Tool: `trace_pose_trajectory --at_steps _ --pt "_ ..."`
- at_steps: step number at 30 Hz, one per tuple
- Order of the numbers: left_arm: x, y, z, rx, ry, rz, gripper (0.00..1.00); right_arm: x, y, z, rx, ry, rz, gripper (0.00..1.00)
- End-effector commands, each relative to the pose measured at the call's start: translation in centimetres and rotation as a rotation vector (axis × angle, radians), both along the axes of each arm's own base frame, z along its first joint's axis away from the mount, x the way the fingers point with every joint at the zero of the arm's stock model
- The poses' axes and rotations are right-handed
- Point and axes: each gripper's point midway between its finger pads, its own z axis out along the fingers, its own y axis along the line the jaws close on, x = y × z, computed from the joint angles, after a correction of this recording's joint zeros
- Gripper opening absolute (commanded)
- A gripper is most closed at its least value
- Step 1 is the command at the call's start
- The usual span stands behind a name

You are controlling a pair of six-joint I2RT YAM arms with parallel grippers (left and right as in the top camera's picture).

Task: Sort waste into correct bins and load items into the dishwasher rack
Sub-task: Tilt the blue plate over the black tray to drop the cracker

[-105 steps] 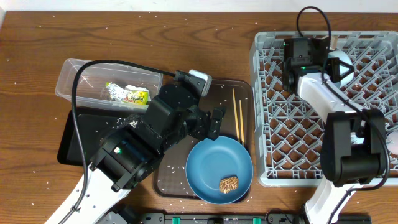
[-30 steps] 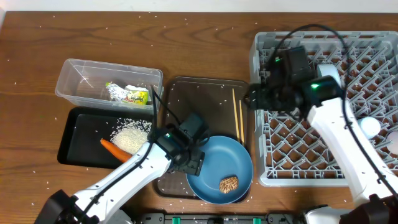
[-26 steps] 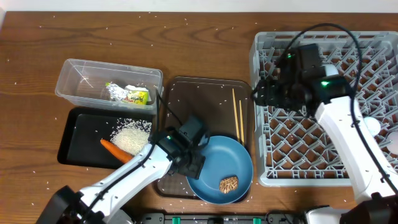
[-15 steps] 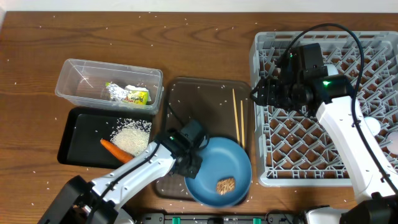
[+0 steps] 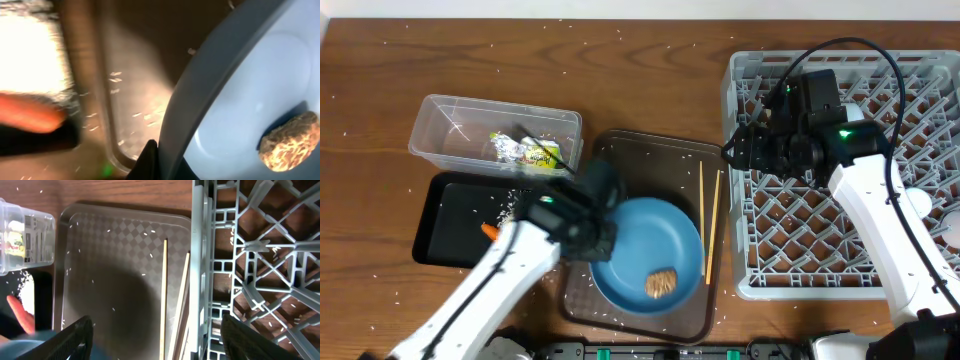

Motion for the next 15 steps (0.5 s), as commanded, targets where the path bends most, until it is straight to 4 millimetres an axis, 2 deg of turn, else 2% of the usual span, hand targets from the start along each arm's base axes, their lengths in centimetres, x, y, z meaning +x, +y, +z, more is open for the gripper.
trace_pose_trajectory --at_steps 1,4,9,11,15 --pt "1.7 4.8 3.8 0.122 -0.112 0.177 0.06 0.3 -0.2 0.0 0.008 -0.001 -0.002 0.75" --pt "1.3 10.7 6.5 0.339 -0.149 0.322 0.06 0.3 -0.2 0.1 0.008 -0.005 -0.002 0.76" --pt "-0.5 18.0 10.0 0.684 -0.168 0.411 0.06 0.6 -0.1 0.2 0.011 -0.018 -0.002 0.77" --pt "-0.8 19.6 10.9 0.766 -0.182 0.446 0.06 0.7 -0.1 0.3 0.012 -0.022 -0.002 0.77" --pt "0.1 20.6 11.4 0.819 -0.249 0.558 0.06 1.1 0.0 0.4 0.015 -0.039 -0.002 0.77"
